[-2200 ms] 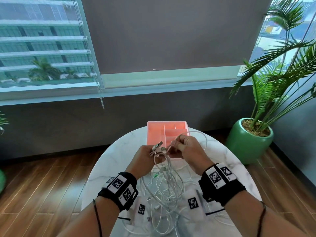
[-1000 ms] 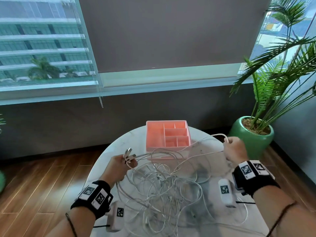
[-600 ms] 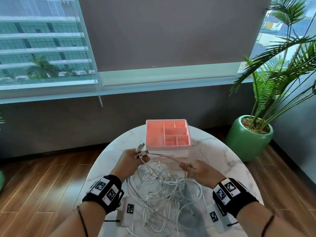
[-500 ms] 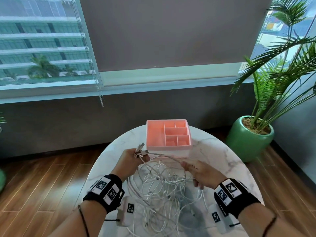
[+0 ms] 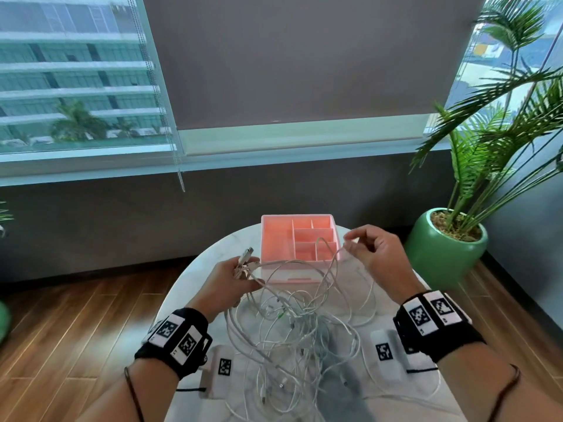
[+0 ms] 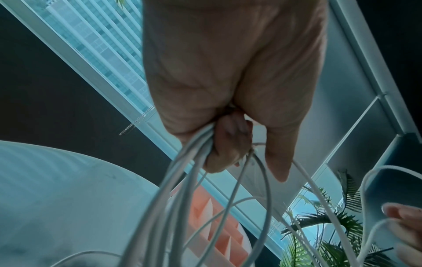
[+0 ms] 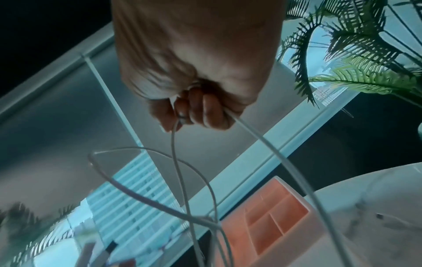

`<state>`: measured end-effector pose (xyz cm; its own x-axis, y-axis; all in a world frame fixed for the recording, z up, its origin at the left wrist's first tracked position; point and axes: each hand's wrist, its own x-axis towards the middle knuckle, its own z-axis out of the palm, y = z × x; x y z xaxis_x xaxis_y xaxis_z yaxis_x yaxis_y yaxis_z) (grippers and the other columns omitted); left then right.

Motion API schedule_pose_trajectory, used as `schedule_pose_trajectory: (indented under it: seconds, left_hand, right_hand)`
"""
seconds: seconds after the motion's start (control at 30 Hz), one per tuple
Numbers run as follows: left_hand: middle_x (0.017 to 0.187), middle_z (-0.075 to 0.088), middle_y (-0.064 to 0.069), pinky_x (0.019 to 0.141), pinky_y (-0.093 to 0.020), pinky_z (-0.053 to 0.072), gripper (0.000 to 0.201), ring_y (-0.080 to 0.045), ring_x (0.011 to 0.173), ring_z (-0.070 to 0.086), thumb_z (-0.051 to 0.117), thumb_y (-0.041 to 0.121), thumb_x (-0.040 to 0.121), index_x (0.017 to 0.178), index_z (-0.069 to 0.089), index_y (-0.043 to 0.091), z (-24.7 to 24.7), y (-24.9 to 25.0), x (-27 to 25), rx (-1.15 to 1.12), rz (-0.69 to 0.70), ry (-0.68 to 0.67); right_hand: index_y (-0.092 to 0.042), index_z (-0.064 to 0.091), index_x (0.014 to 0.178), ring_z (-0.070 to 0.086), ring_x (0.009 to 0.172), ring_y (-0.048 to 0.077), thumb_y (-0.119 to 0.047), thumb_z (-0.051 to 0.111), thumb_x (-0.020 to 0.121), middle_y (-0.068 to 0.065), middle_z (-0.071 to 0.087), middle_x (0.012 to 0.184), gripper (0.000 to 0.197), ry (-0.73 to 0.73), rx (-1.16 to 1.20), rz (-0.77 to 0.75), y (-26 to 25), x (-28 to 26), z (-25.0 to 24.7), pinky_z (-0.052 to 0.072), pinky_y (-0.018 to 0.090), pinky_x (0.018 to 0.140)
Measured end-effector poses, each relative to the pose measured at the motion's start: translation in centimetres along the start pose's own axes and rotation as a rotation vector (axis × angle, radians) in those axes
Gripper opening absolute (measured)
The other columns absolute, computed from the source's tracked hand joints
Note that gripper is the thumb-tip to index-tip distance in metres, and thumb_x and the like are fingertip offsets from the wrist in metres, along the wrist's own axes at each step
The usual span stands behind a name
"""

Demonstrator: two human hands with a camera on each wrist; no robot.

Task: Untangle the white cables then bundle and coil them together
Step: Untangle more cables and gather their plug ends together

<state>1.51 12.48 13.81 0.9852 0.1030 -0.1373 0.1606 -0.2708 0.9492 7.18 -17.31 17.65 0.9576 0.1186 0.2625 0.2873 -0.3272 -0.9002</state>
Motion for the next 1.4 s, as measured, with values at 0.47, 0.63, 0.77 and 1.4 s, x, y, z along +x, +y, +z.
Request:
schedule_pose_trajectory:
  seconds: [0.47,0.63,0.77,1.4]
  left_hand:
    - [0.053,0.038,0.007,0.047,-0.026,0.028,0.021,-0.013,0.047,0.032,0.063,0.0,0.091,0.109,0.071,0.006,1.6,3.3,-0.7,-0.167,0.087,-0.012]
    - [0.048,0.049,0.017,0.044,-0.017,0.033,0.008,-0.003,0.04,0.039,0.076,0.012,0.087,0.094,0.071,0.013,3.5,5.2,-1.0,-0.144,0.19,-0.019]
    - [0.056,0.058,0.019,0.05,-0.009,0.037,0.018,0.004,0.044,0.044,0.079,0.004,0.083,0.099,0.073,0.011,5.8,4.8,-0.5,-0.121,0.252,-0.081]
    - [0.049,0.032,0.01,0.041,-0.019,0.019,0.024,-0.009,0.04,0.025,0.058,0.015,0.101,0.102,0.066,-0.007,2.7,1.0,-0.6,-0.206,-0.076,0.04]
  right_hand:
    - [-0.019,0.071,0.083,0.068,0.076,0.017,-0.015,0.07,0.09,-0.003,0.072,0.077,0.008,0.043,-0.148,-0.122,-3.3,1.6,-0.2,0.057,0.037,0.075]
    - [-0.018,0.072,0.082,0.067,0.076,0.029,-0.012,0.072,0.088,0.004,0.072,0.076,0.009,-0.015,-0.065,-0.097,-4.5,0.6,0.5,0.055,0.04,0.07]
    - [-0.01,0.071,0.082,0.056,0.053,0.002,-0.002,0.07,0.089,-0.01,0.066,0.06,0.011,-0.173,0.037,-0.115,-6.5,-0.2,1.2,0.044,0.013,0.057]
    - [-0.031,0.06,0.079,0.038,0.043,0.002,-0.029,0.059,0.092,-0.011,0.048,0.054,0.014,0.652,0.237,-0.065,-3.7,1.6,-13.6,0.031,0.018,0.036]
